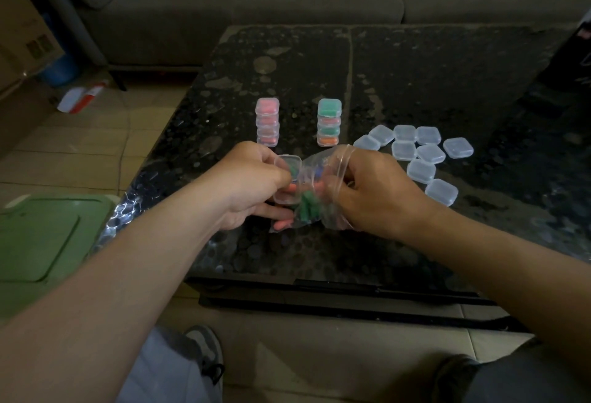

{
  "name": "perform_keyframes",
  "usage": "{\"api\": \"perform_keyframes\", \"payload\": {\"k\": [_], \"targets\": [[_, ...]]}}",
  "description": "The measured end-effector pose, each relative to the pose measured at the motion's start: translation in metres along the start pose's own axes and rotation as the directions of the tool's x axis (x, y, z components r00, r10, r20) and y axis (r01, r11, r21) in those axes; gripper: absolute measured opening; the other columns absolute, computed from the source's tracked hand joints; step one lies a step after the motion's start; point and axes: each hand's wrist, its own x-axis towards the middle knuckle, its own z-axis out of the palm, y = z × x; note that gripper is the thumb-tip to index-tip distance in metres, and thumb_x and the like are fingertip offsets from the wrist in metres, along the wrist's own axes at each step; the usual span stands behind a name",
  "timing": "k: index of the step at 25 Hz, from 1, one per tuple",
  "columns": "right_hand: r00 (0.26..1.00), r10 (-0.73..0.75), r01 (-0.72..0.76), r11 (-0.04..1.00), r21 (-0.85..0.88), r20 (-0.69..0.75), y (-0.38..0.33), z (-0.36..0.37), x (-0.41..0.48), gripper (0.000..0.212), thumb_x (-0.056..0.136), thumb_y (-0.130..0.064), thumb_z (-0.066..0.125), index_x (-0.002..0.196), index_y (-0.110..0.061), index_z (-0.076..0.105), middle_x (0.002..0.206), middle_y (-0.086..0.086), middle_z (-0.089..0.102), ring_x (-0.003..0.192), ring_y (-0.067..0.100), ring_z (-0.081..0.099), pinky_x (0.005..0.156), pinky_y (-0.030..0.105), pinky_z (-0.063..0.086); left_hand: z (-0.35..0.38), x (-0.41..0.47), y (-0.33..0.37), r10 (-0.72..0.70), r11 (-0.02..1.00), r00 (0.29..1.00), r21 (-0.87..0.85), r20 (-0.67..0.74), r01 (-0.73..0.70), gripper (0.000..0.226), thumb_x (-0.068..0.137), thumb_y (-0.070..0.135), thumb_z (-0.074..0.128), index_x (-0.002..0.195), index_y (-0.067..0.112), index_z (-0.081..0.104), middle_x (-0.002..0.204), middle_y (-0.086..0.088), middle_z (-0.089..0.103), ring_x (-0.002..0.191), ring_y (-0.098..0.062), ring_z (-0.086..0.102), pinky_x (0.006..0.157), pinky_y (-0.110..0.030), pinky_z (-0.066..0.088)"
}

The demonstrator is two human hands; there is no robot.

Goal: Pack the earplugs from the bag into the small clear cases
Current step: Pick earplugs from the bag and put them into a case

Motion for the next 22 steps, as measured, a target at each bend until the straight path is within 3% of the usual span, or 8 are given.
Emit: {"api": "perform_keyframes", "payload": {"k": [2,4,11,14,18,20,22], "targets": [[1.000,-0.006,0.005,0.999,0.035,0.018,-0.001,-0.004,-0.001,0.012,0.093,-0.022,0.069,0.087,-0.029,0.062,0.081,-0.017,0.064,0.083,-0.009,0.062,0.066,0.006,0.049,0.000,0.000,0.000,-0.007,1.000,1.000,0.003,-0.003,0.007,0.016,0.096,-0.009,0.054,0.100,0.004,0.063,0.098,-0.019,0.068,0.083,-0.029,0.072,0.067,-0.046,0.065],[1.000,-0.023,0.022,0.997,0.073,0.017,-0.001,-0.007,-0.002,0.017,0.090,-0.023,0.072,0.086,-0.035,0.061,0.084,-0.018,0.066,0.087,-0.008,0.063,0.070,0.006,0.050,0.000,0.000,-0.001,-0.012,1.000,1.000,0.007,-0.005,0.012,0.016,0.096,-0.009,0.055,0.102,0.003,0.063,0.103,-0.020,0.068,0.087,-0.030,0.073,0.068,-0.047,0.065],[1.000,0.006,-0.008,0.984,0.177,0.008,0.001,-0.014,-0.003,0.003,0.086,-0.022,0.077,0.086,-0.022,0.074,0.083,-0.012,0.072,0.082,-0.002,0.069,0.073,0.017,0.058,0.000,0.001,0.000,-0.019,1.000,1.000,0.001,-0.007,0.019,0.015,0.096,-0.007,0.057,0.103,0.004,0.063,0.104,-0.018,0.066,0.090,-0.030,0.072,0.070,-0.048,0.065],[0.995,0.064,-0.080,0.973,0.214,0.081,-0.004,-0.025,-0.004,0.010,0.085,-0.016,0.077,0.083,-0.025,0.074,0.081,-0.010,0.073,0.081,0.001,0.071,0.064,0.017,0.057,0.000,0.000,0.000,-0.020,1.000,1.000,0.005,-0.020,0.020,0.015,0.096,-0.007,0.060,0.106,0.003,0.063,0.105,-0.018,0.067,0.090,-0.030,0.074,0.069,-0.048,0.065],[0.944,0.220,-0.288,0.912,0.291,0.245,-0.002,-0.042,-0.004,0.013,0.084,0.008,0.068,0.085,-0.004,0.072,0.079,0.005,0.074,0.069,0.015,0.073,0.059,0.023,0.058,0.001,-0.002,0.001,-0.009,1.000,0.999,0.028,-0.039,0.010,0.013,0.095,-0.005,0.062,0.105,0.003,0.064,0.103,-0.019,0.070,0.090,-0.030,0.076,0.069,-0.047,0.066],[0.933,0.313,-0.352,0.895,0.274,0.175,0.000,-0.046,-0.001,0.017,0.085,0.009,0.065,0.078,-0.006,0.069,0.074,0.006,0.071,0.063,0.013,0.069,0.059,0.023,0.056,0.002,-0.003,0.002,0.012,0.999,0.999,0.046,-0.050,-0.010,0.011,0.095,-0.004,0.064,0.103,0.003,0.064,0.102,-0.018,0.070,0.089,-0.029,0.077,0.069,-0.045,0.066],[0.920,0.393,-0.378,0.883,0.278,0.004,0.002,-0.048,0.002,0.016,0.088,-0.001,0.066,0.078,-0.012,0.065,0.077,0.005,0.068,0.066,0.013,0.067,0.062,0.028,0.057,0.003,-0.004,0.004,0.049,0.998,0.997,0.047,-0.061,-0.047,0.011,0.094,-0.002,0.067,0.103,0.003,0.065,0.098,-0.014,0.071,0.085,-0.025,0.077,0.069,-0.041,0.066]]}}
